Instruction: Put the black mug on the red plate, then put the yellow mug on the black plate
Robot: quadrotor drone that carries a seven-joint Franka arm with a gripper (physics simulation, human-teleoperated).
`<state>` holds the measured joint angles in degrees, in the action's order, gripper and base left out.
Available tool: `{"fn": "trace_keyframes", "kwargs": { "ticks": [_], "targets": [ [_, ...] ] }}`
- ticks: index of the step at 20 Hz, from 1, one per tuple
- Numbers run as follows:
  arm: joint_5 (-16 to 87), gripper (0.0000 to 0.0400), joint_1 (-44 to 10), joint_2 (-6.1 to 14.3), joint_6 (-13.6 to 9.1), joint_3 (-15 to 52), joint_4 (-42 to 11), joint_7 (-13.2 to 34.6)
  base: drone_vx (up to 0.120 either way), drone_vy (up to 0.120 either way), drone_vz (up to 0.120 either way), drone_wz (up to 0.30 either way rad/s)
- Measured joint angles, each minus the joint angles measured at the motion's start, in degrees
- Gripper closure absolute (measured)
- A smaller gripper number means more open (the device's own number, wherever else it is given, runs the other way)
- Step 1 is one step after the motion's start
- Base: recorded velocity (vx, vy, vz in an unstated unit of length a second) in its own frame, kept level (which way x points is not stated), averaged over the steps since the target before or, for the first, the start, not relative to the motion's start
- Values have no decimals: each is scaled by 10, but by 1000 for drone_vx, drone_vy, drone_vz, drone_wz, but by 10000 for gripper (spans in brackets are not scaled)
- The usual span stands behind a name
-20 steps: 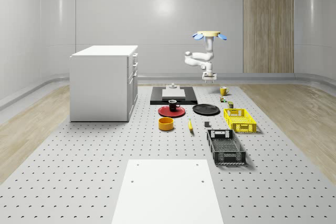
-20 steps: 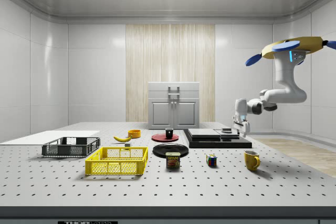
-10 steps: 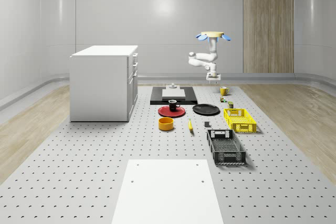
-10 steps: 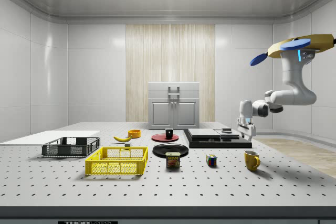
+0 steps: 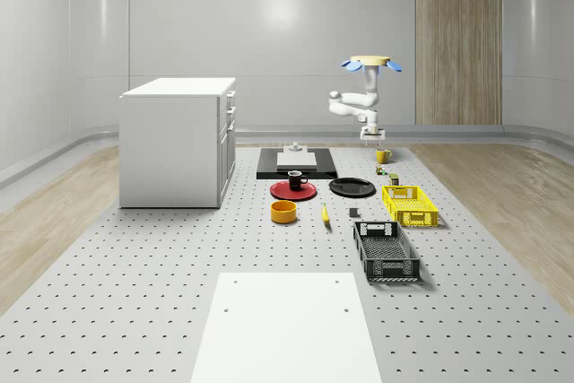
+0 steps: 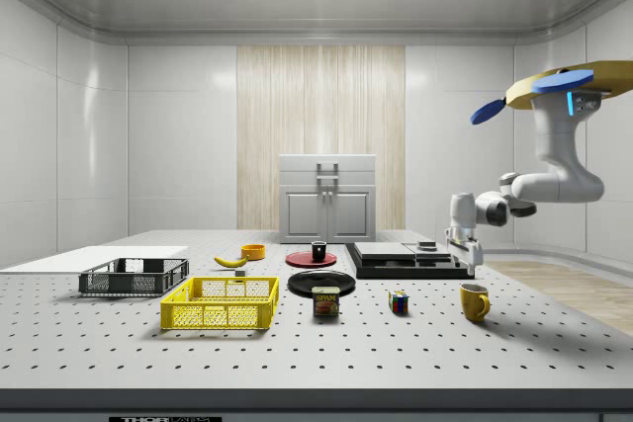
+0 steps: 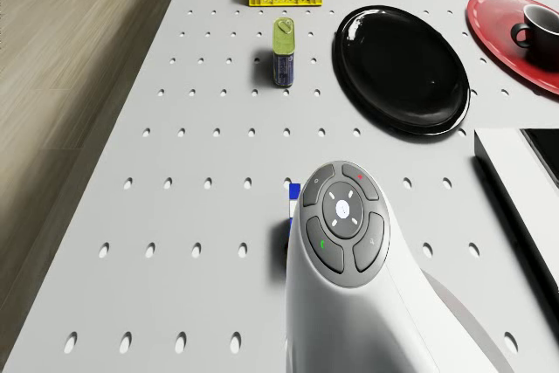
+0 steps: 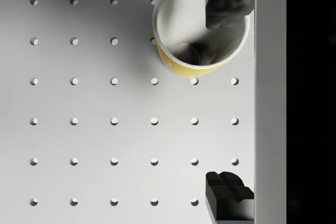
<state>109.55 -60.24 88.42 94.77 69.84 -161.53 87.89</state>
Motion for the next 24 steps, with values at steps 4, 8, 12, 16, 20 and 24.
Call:
{"fn": "trace_keyframes", "kwargs": {
  "ticks": [4,8,12,16,20,24],
  "targets": [
    [0,0,0,0,0,0,0,0,0,120,0,0],
    [4,0,-1,0,2,-5,2,0,0,40,0,0],
    [26,0,-6,-1,11,-28,10,0,0,0,0,0],
    [53,0,-13,-3,23,-56,22,1,0,0,0,0],
    [68,0,-17,-6,29,-73,29,0,0,0,0,0],
    [76,0,-19,-9,30,-80,33,0,0,0,0,0]
  ]
}}
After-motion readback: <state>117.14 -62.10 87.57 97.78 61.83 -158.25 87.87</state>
